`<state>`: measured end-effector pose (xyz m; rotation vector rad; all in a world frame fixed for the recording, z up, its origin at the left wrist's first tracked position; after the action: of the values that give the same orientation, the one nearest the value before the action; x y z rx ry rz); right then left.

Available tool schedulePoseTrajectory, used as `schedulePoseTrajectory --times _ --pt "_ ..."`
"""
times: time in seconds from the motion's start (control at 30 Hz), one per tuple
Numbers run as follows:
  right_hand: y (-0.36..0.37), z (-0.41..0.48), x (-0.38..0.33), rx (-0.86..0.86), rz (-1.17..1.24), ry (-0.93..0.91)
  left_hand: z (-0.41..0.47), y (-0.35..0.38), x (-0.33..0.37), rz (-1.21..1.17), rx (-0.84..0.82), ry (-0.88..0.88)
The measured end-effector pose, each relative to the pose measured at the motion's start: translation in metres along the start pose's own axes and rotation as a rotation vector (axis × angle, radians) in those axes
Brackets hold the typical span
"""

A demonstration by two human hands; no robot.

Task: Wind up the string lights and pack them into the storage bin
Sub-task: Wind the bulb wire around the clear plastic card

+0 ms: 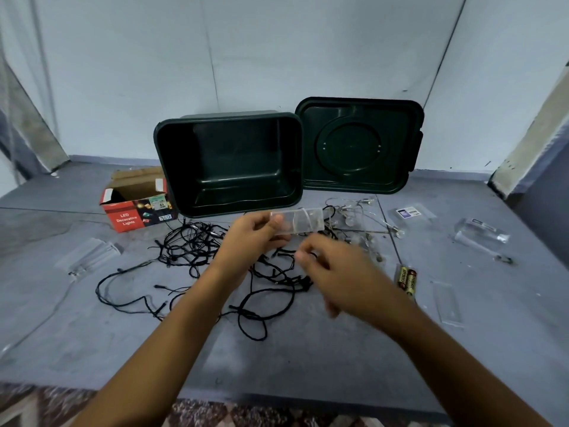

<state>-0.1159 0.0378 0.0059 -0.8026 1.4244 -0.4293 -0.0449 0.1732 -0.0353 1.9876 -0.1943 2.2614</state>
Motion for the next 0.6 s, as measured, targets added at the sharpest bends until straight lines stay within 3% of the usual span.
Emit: schedulePoseTrajectory --times 0.1,0.2,0.33,0.47,0.53,0.6 --pt "-0.035 0.031 -0.013 0.052 -0.246 -0.122 -0.002 0.005 0.001 0.023 -0.033 -0.013" --pt "-0.062 0.074 -0.004 -0.039 -0.198 -0.133 -0.005 0.012 0.005 0.029 -0.079 -0.024" --pt "-0.048 0.111 0.039 -0.259 0.4 0.03 -0.009 0.018 0.008 -0.029 -0.16 -0.049" --pt "0.005 0.106 0.075 -0.39 1.011 0.244 -0.006 0.013 0.009 -0.142 -0.089 -0.04" --pt "0.026 0.09 0.073 -0.373 1.19 0.306 -0.002 0.009 0.007 -0.13 -0.038 -0.032" --pt "0.037 0.073 0.065 -0.245 1.239 0.326 0.0 0.007 0.005 -0.113 -0.018 -0.034"
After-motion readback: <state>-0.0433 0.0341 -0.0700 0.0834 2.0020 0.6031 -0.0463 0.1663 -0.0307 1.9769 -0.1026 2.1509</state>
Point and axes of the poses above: each hand's wrist, its own z-axis towards the middle knuckle, its own y-axis out of the palm, x = y × z, the point moved 4 cm from there along z, towards the middle knuckle, and after that the axes turned 5 degrees about y, right-handed, at the moved point
